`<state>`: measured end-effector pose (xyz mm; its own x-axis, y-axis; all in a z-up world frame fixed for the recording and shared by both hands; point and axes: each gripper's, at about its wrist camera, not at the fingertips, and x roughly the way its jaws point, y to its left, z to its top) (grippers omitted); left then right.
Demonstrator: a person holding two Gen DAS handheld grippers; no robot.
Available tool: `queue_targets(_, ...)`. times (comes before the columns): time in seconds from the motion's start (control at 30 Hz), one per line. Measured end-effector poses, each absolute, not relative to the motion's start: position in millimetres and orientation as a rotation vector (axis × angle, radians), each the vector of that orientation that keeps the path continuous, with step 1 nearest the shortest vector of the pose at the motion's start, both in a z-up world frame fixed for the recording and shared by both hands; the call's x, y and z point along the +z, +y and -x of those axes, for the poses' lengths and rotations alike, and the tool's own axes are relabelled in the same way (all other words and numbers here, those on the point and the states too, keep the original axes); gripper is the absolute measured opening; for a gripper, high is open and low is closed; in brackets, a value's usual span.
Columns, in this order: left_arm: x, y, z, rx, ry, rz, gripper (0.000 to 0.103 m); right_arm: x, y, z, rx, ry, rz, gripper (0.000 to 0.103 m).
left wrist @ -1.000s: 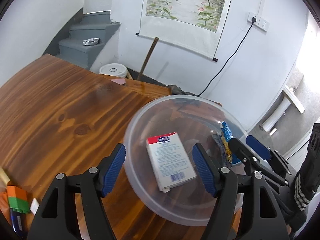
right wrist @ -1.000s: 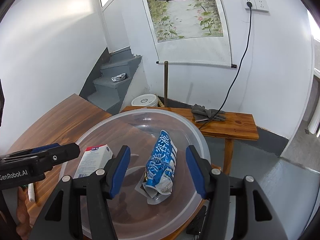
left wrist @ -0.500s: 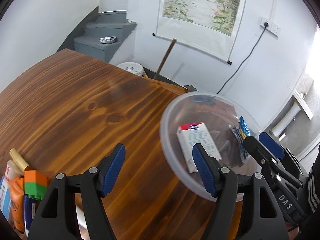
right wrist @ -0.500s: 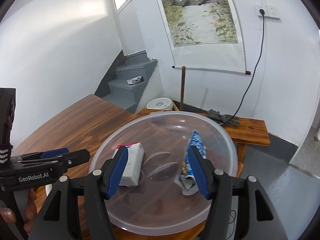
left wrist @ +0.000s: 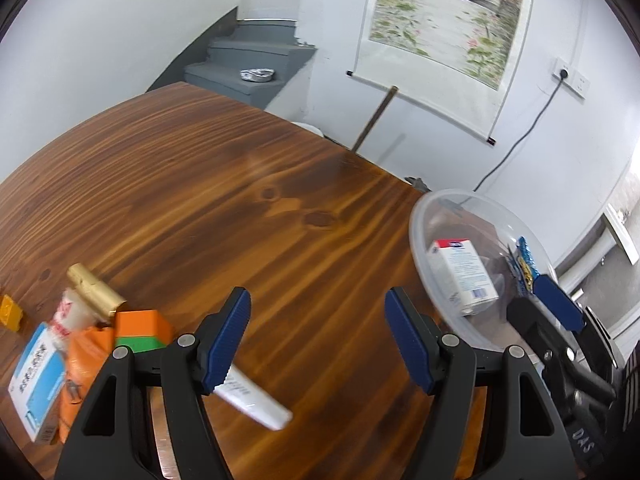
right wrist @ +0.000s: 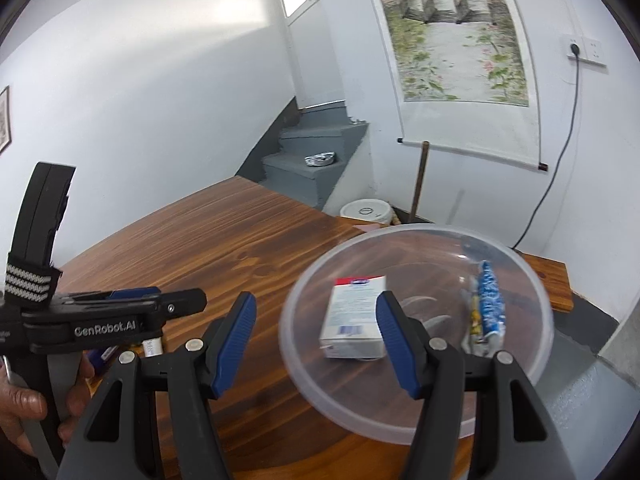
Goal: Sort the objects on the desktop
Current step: 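Move both grippers back over the items on the table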
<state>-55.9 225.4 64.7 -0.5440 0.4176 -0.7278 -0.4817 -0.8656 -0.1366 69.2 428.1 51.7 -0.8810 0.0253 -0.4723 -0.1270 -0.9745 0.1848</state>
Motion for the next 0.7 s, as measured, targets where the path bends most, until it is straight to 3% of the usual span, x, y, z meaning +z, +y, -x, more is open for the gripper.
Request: queue_targets(0.7,53,69,94,2.624,0.084,1.216,0.073,21,305,-19,3.191,0.240,1.136,0.067)
